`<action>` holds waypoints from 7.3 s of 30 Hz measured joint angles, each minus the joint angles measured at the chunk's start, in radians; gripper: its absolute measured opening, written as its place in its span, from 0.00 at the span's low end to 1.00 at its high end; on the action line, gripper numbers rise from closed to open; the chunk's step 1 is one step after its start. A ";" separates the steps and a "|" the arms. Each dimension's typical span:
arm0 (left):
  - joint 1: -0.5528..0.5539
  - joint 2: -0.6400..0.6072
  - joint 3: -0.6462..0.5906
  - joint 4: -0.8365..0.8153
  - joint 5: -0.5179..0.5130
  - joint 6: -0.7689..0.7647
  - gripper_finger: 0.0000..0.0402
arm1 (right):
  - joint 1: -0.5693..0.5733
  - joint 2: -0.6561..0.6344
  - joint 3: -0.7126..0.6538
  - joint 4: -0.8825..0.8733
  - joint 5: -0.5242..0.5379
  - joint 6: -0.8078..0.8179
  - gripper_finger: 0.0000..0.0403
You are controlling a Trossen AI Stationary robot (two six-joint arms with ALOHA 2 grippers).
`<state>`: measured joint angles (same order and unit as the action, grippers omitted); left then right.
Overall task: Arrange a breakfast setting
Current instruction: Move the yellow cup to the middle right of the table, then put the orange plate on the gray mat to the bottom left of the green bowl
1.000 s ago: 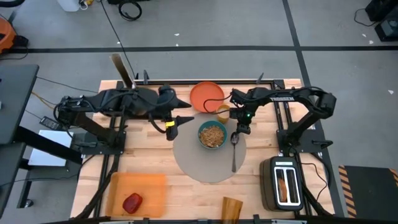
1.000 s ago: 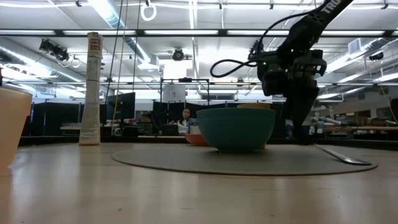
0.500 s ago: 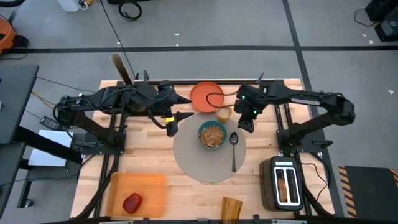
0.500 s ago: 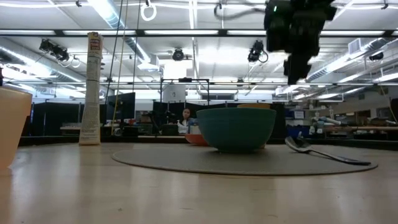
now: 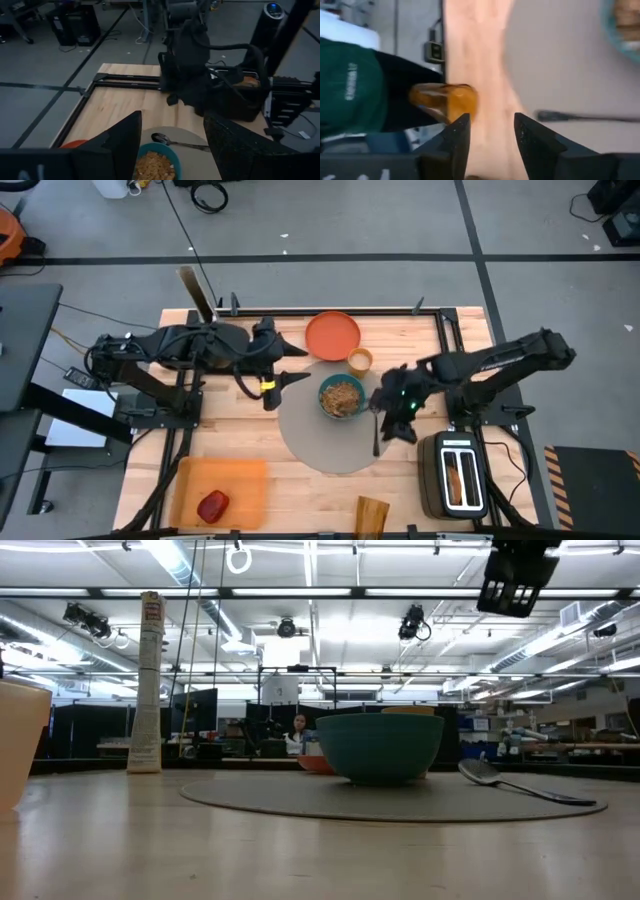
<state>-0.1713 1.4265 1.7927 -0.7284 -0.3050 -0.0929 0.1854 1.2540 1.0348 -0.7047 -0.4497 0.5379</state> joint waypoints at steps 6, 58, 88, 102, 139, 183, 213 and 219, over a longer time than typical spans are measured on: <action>-0.035 -0.002 0.000 -0.001 0.002 0.000 0.55 | 0.100 0.108 0.000 0.090 -0.063 0.111 0.55; -0.129 -0.134 0.000 -0.280 0.003 -0.054 0.55 | 0.228 0.672 -0.001 0.707 -0.493 0.283 0.58; -0.137 -0.134 0.000 -0.217 -0.007 -0.026 0.55 | 0.225 0.370 -0.001 0.644 -0.650 0.471 0.04; -0.110 -0.130 0.000 -0.068 -0.047 0.111 0.55 | 0.044 -0.092 0.058 -0.243 -0.018 0.260 0.04; 0.018 0.015 0.000 -0.008 -0.034 0.065 0.55 | -0.141 -0.017 -0.017 -0.867 0.374 -0.294 0.23; 0.556 0.724 0.000 -0.151 0.402 0.667 0.51 | 0.119 -0.141 0.387 -0.784 0.724 0.361 0.54; 0.494 0.853 0.004 -0.085 0.203 0.743 0.03 | 0.118 -0.120 0.386 -0.754 0.777 0.358 0.54; 0.487 0.829 -0.001 -0.152 0.117 0.689 0.04 | 0.118 -0.120 0.386 -0.754 0.772 0.358 0.54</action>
<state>0.3160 2.2554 1.7920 -0.8805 -0.1881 0.5964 0.3035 1.1343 1.4212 -1.4590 0.3223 0.8955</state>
